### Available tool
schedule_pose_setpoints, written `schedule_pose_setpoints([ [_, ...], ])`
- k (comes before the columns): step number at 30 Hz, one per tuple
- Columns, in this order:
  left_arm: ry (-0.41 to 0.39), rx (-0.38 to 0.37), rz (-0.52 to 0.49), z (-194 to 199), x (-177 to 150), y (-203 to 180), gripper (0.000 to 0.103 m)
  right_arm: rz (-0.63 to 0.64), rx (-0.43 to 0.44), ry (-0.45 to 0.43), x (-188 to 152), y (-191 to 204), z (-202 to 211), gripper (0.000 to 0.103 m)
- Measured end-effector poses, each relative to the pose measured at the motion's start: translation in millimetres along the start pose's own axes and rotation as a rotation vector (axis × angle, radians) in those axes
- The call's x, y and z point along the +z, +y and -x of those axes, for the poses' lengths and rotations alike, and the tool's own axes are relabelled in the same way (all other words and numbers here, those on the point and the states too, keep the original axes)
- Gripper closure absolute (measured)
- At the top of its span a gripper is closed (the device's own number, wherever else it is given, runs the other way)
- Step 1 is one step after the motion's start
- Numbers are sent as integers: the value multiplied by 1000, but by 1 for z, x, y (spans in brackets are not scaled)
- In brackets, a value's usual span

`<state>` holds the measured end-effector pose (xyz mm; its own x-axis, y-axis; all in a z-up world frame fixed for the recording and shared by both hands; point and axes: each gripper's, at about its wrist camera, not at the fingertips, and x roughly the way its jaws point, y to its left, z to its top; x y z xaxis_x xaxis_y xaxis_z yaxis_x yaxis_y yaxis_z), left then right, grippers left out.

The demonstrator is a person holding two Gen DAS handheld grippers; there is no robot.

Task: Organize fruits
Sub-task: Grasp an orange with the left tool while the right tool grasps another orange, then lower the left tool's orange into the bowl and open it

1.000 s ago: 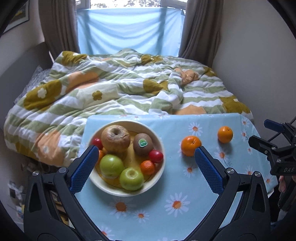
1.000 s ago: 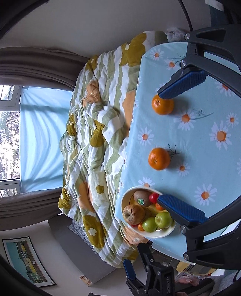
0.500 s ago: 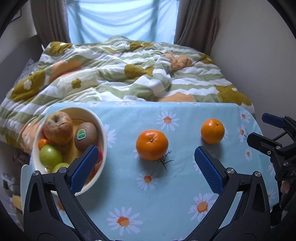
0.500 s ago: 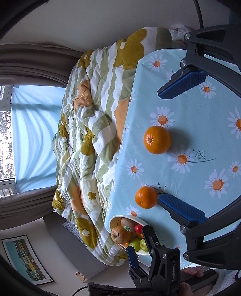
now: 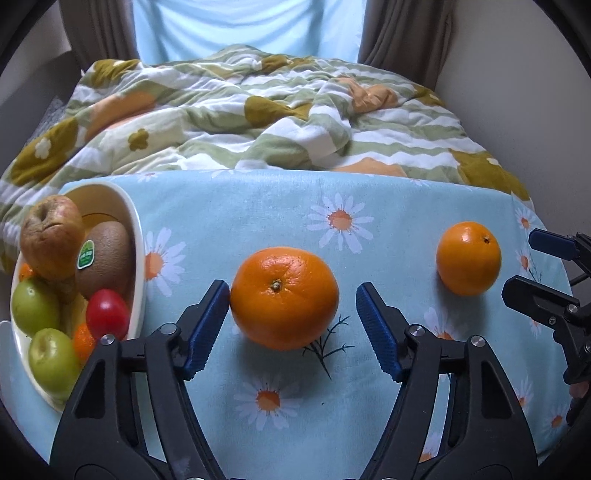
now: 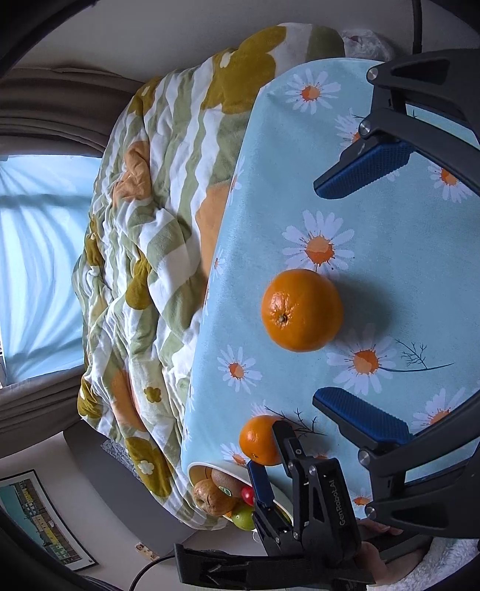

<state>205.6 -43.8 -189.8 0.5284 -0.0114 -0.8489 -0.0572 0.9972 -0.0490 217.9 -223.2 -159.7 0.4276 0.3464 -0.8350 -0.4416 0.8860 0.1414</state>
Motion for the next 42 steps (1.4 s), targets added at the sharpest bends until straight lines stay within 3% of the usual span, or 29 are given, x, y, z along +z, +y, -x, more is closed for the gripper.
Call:
schedule_pose_setpoints([
  [2,4,23,-8,-2,0,1,36,9,11,12,0,1,-6,5],
  [8,-1,22,-16,0,-3,0,36,43,31,37,0,4,-19,16],
  [14,-6,21,-6,3,-6,1,36,57,40,38,2,7,-28,17],
  [17,-8,19,5,6,-11,2,36,60,43,45,4,8,-33,26],
  [22,-17,9,12,11,-20,1,37,32,72,64,6,6,-44,27],
  [26,-22,5,24,16,-23,2,37,59,48,85,7,9,-48,47],
  [33,-67,12,38,45,-25,4,37,83,58,59,11,14,-27,47],
  [42,-150,7,63,106,-24,14,37,139,78,9,12,54,15,47],
])
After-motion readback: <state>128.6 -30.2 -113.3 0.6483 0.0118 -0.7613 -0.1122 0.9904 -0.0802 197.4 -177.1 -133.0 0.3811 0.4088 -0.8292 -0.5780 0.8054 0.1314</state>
